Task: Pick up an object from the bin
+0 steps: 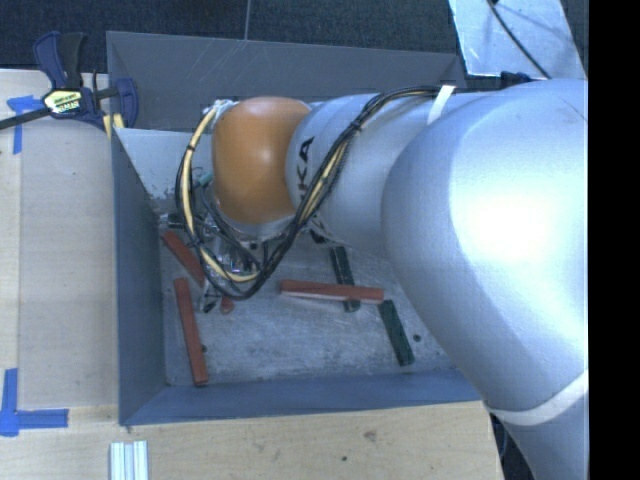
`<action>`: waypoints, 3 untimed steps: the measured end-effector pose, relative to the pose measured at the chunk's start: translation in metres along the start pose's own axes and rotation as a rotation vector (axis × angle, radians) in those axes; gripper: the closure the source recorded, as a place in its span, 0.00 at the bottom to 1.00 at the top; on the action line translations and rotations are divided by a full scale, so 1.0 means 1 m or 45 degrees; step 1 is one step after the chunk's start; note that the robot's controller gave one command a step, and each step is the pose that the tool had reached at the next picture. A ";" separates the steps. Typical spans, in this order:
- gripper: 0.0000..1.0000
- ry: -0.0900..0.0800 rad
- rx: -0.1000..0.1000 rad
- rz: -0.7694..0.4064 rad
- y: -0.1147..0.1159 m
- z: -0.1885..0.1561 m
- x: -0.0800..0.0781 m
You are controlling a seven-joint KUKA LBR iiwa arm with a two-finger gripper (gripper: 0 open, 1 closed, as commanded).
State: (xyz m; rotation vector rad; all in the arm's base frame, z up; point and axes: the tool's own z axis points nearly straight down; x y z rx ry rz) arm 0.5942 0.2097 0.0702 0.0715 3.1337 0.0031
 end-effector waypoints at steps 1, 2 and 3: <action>1.00 -0.001 0.001 0.004 -0.001 0.000 -0.001; 1.00 -0.003 0.001 -0.041 -0.018 -0.072 0.001; 1.00 -0.007 -0.002 -0.076 -0.009 -0.222 0.005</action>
Offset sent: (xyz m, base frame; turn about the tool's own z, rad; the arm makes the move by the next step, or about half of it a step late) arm 0.0000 0.0000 0.0000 0.0000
